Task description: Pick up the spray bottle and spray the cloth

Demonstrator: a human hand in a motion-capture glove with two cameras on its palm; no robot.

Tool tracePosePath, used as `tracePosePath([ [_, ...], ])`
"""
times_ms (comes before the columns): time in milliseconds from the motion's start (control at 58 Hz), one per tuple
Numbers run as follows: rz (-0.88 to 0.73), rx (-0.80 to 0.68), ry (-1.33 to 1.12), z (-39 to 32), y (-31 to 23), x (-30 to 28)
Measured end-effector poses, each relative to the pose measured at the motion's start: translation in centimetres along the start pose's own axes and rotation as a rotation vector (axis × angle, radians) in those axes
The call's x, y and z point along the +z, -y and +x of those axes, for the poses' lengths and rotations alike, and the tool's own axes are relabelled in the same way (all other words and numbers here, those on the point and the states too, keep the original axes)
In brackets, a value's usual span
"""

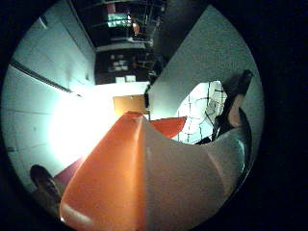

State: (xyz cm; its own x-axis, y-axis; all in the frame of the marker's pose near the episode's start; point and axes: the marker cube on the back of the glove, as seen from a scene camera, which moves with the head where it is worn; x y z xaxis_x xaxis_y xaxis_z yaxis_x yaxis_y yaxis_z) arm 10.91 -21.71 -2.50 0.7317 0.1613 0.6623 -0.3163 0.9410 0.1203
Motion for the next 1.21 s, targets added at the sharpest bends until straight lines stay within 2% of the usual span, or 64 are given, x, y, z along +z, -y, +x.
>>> tracePosePath([
  [69,0.021,-0.01,-0.209,-0.7,2.1,1.1],
  [138,-0.046,-0.012,-0.302,-2.8,2.5,1.7],
  [310,-0.255,0.004,-0.711,-7.3,2.9,1.1],
  [414,-0.345,0.028,-0.931,-9.9,2.7,2.6],
  [517,-0.322,0.131,-1.203,-11.3,2.6,2.5],
  [569,-0.377,0.062,-1.219,-12.4,2.3,3.2],
  [638,-0.311,0.137,-1.324,-13.3,2.5,5.0],
  [707,-0.374,0.017,-1.408,-13.6,2.0,6.1],
  [758,-0.378,0.009,-1.455,-13.5,1.9,7.2],
  [1017,-0.376,0.02,-1.515,-13.7,1.5,10.5],
  [1103,-0.41,-0.032,-1.501,-14.3,1.1,9.8],
  [1207,-0.386,-0.021,-1.519,-15.0,0.9,9.6],
])
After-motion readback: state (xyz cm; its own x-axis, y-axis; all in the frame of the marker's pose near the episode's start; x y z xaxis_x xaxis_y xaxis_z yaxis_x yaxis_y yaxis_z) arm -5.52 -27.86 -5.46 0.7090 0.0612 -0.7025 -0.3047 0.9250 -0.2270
